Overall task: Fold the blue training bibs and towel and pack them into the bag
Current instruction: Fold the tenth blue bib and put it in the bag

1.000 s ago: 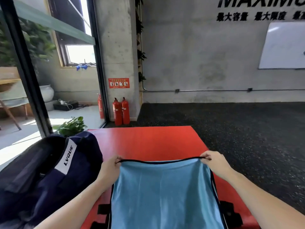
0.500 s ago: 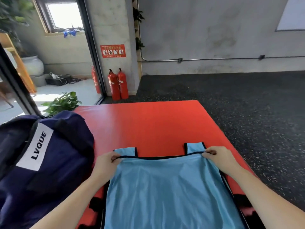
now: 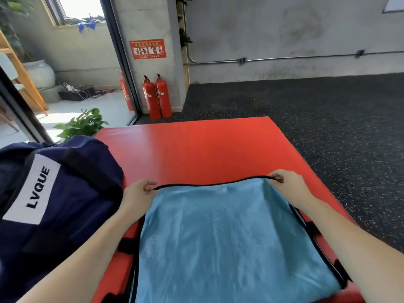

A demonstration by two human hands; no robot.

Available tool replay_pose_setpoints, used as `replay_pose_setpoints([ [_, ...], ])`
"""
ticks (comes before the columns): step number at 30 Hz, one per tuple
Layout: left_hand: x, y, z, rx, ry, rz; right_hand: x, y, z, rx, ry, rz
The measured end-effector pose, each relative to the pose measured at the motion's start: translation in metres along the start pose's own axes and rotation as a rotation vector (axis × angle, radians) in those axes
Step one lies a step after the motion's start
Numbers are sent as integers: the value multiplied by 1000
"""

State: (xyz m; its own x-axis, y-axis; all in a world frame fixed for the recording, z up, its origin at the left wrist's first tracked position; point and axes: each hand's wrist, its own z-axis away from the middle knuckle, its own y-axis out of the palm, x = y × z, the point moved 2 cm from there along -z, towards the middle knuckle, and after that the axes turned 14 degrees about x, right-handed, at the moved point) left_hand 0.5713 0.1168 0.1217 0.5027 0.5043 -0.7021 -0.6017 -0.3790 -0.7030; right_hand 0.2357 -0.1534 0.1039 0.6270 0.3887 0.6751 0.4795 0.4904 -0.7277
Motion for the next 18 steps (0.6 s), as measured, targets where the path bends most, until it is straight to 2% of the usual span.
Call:
replay_pose_setpoints([
  [6,1,5,-3,-61,36,-13,-3,-2,-1,-70,30,20],
  [10,-12,24,11,-33,129,-228,15,8,20,-96,-4,173],
  [13,-23,59,52,18,243,-285,48,38,57,-4,-151,263],
  [15,-23,89,89,95,227,-366,59,63,87,69,-257,351],
  [18,-10,114,129,87,153,-559,51,90,118,173,-296,472],
])
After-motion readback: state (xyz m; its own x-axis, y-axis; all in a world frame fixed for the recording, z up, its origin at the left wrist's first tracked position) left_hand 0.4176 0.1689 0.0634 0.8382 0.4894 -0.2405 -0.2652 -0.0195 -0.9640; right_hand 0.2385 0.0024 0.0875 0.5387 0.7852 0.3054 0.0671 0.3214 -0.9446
